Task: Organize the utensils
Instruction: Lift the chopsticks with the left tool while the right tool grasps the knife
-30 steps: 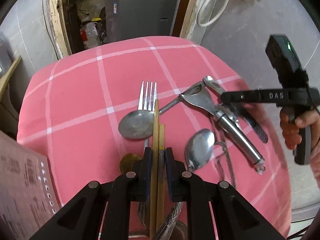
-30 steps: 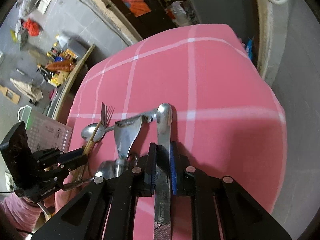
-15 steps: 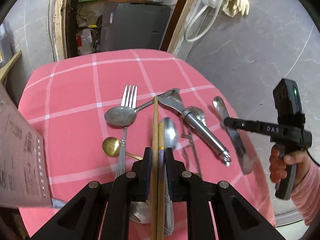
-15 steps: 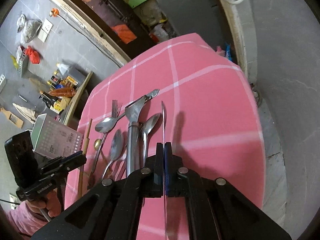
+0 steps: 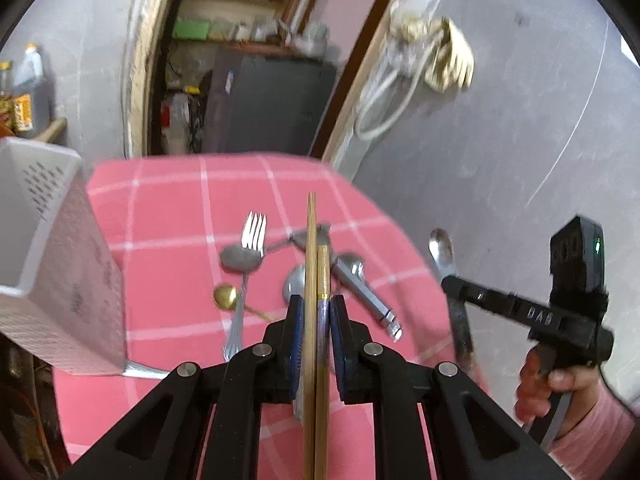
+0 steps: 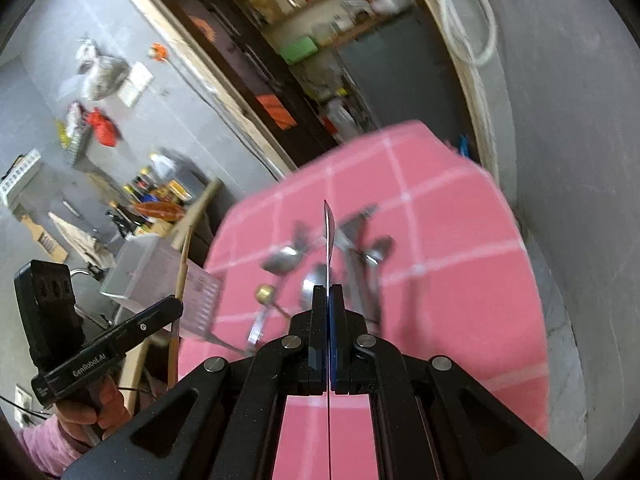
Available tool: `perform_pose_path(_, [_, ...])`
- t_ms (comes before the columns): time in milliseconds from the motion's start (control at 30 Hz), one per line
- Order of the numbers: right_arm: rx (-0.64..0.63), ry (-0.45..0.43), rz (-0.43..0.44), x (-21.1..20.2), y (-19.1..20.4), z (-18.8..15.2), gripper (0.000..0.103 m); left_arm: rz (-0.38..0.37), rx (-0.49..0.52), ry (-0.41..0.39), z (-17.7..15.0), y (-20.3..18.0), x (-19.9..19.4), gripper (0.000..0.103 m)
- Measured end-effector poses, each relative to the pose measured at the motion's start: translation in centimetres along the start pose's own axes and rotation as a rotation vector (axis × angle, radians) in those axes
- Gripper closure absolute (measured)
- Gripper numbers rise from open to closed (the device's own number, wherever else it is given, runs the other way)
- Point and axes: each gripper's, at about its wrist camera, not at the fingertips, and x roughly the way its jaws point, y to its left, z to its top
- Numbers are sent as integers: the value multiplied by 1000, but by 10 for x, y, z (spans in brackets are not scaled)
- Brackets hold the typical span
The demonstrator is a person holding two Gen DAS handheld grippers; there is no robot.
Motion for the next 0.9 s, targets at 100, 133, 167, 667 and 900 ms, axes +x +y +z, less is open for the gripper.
perform_pose_path(100, [-39, -71, 40, -9, 27, 14, 102, 5, -18, -90, 16, 4, -30, 90])
perform_pose_path(133, [-52, -100, 59, -12, 40, 21, 102, 12, -24, -128, 23, 6, -42, 90])
perform_pose_path(167, [-59, -122, 74, -14, 49, 26, 102, 19, -27, -153, 28, 7, -50, 90])
perform_pose_path(667, [-51, -421, 376, 18, 204, 83, 102, 218, -95, -531, 109, 79, -166, 90])
perform_pose_path(900, [-58, -412, 410, 75, 231, 60, 102, 276, -144, -634, 116, 120, -162, 90])
